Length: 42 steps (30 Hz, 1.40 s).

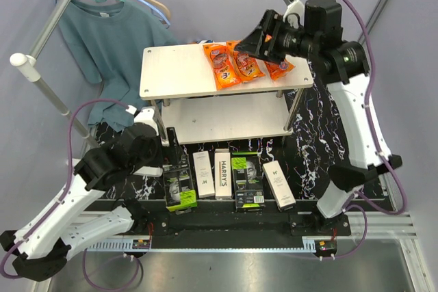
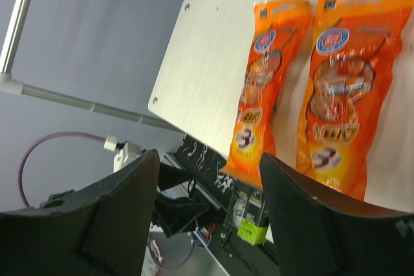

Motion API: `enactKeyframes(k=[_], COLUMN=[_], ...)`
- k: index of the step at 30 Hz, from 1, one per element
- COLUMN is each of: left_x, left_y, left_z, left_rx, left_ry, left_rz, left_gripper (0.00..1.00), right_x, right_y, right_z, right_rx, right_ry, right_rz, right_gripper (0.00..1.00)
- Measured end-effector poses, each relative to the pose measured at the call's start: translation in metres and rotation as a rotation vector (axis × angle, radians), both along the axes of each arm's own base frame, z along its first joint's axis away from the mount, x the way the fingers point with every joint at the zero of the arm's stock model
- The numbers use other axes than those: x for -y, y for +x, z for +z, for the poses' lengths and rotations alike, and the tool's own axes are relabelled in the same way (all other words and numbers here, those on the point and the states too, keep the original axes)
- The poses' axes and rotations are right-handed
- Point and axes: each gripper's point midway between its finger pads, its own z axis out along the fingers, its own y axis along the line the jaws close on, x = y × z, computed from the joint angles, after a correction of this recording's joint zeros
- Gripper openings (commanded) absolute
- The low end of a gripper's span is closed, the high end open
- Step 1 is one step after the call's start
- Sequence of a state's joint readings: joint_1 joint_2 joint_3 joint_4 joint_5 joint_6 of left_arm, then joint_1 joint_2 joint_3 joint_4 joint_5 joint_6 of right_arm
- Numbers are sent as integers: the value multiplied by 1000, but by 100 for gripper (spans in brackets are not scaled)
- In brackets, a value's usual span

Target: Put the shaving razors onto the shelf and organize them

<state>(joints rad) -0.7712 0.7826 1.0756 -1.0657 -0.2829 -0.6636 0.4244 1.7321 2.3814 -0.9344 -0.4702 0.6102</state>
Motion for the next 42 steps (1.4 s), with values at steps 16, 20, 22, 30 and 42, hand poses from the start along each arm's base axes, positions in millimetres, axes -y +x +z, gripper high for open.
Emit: enactKeyframes(k=[16,20,22,30,42], left_x=[28,30,31,32,33], left_y=[9,10,11,9,9], left_z=[-18,-18,-18,-25,-25], left_rx=[-56,-58,-56,-70,-68], left_ry=[-19,-22,-26,-24,-26], left_rz=[-54,-58,-58,-66,-71], left_gripper=[99,99,99,99,99], right_x=[39,61,77,97,123], right_y=[-181,-204,-216,-227,-221], right_z=[-126,-234,-272,-284,-359], right_rx=[-191,-415,-503,-541,-710], right_ry=[-95,-212,-258,-240,-513], right_rz=[10,-80,-132,-226,-398], right_gripper=[94,96,98,100,100])
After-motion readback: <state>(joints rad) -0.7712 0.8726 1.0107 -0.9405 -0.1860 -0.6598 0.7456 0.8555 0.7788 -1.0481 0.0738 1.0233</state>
